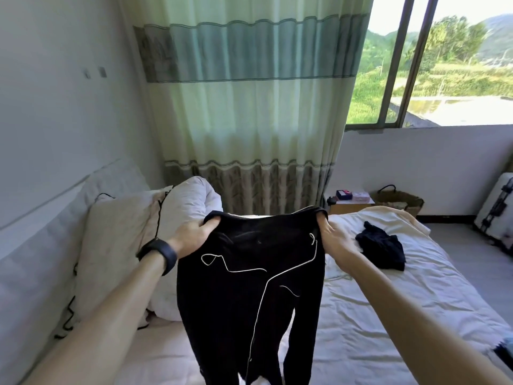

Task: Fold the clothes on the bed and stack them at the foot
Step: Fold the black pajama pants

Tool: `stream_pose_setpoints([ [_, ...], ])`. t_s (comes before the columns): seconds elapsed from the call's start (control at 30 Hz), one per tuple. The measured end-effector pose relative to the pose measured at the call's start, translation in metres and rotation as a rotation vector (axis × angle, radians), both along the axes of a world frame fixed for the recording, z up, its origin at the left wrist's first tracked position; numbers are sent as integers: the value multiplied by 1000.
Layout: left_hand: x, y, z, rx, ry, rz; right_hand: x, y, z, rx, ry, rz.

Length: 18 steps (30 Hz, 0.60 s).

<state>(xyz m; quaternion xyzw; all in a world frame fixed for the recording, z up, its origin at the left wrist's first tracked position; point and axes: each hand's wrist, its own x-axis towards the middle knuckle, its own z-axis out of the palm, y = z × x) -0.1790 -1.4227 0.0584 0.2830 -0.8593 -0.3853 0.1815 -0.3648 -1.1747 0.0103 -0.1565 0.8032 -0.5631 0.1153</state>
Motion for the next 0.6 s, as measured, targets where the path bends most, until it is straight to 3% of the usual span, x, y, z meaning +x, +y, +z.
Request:
stream_pose_setpoints([
  [0.07,0,-10,4,-74,-123,-113,-5,-2,1,123,189,37],
  [0.17,6,-30,14,103,-147,-238,-12,-1,12,217,254,102],
  [0.2,10,-33,20,202,-54,-236,-14,1,19,140,178,85],
  [0.3,20,-51,21,476,111,-280,-12,7,30,-339,-356,140],
  [0.33,23,-53,18,549,47,-320,-9,9,27,-367,-371,138],
  [0.37,26,-56,11,553,-27,-348,-5,9,23,-259,-254,126],
  [0.47,30,-60,-6,230,-169,-311,10,11,0,257,236,135],
  [0.6,33,-77,-23,-211,-226,-179,31,18,0,423,419,213],
])
